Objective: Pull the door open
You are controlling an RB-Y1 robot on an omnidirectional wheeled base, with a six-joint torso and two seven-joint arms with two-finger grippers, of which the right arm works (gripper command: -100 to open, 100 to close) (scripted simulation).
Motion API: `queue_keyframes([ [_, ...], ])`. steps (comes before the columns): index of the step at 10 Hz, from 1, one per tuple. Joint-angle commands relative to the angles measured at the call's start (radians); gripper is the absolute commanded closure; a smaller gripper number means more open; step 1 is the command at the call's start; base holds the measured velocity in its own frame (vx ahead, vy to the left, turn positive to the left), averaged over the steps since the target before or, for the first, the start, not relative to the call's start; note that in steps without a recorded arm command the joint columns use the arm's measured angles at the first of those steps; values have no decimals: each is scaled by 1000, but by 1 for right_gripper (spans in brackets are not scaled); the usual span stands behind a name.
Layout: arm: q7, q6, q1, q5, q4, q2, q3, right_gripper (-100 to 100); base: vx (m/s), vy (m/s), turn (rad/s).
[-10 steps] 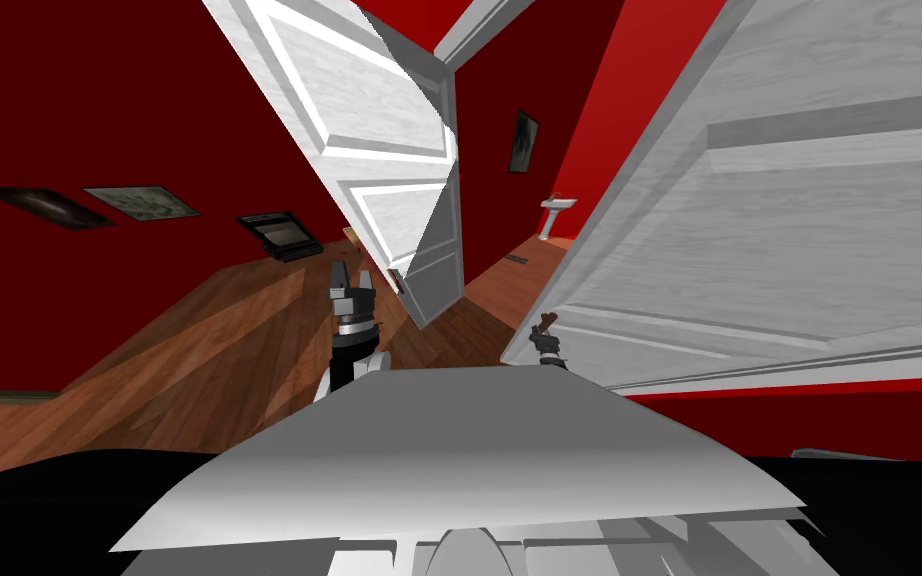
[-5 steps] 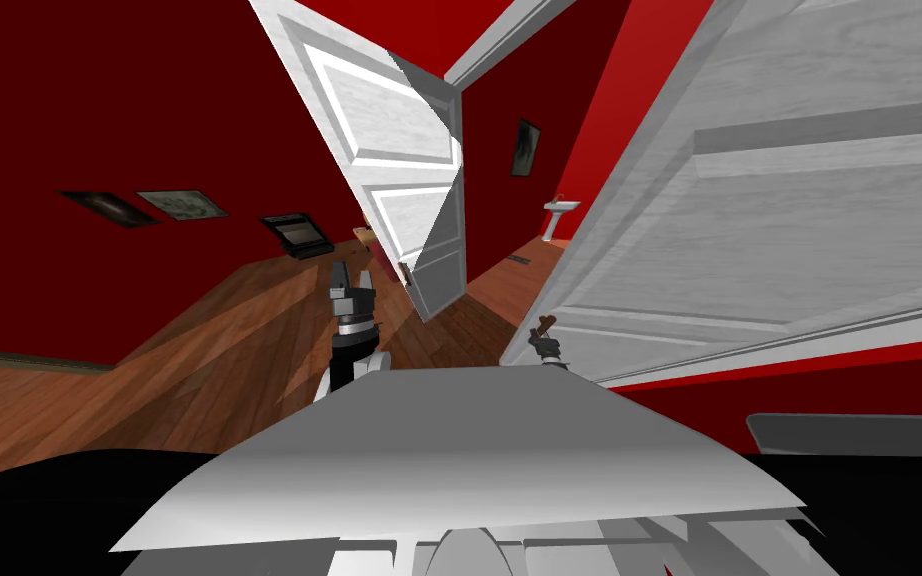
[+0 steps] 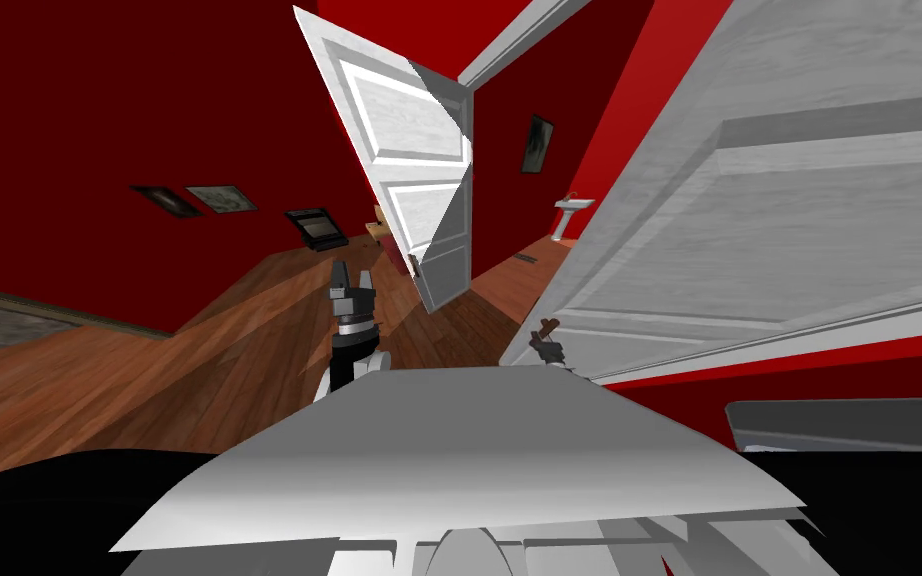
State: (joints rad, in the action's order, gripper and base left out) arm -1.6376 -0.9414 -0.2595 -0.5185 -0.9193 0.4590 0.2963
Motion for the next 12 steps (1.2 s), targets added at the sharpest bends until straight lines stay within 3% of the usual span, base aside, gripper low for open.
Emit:
queue_keyframes([
  [1, -21, -28, -10, 9, 6, 15, 17, 100, -195, -16, 100],
  [4, -49, -58, -26, 20, 8, 39, 40, 100, -194, -25, 88],
  [5, -42, -50, -23, 18, 12, 34, 35, 100, -85, -14, 14],
  [8, -74, -129, -46, 39, 66, 44, 55, 100, -14, -7, 13],
  [11, -110, -229, -70, 63, 129, 56, 77, 100, -6, -8, 19],
  [12, -110, -229, -70, 63, 129, 56, 77, 100, -14, -10, -9],
])
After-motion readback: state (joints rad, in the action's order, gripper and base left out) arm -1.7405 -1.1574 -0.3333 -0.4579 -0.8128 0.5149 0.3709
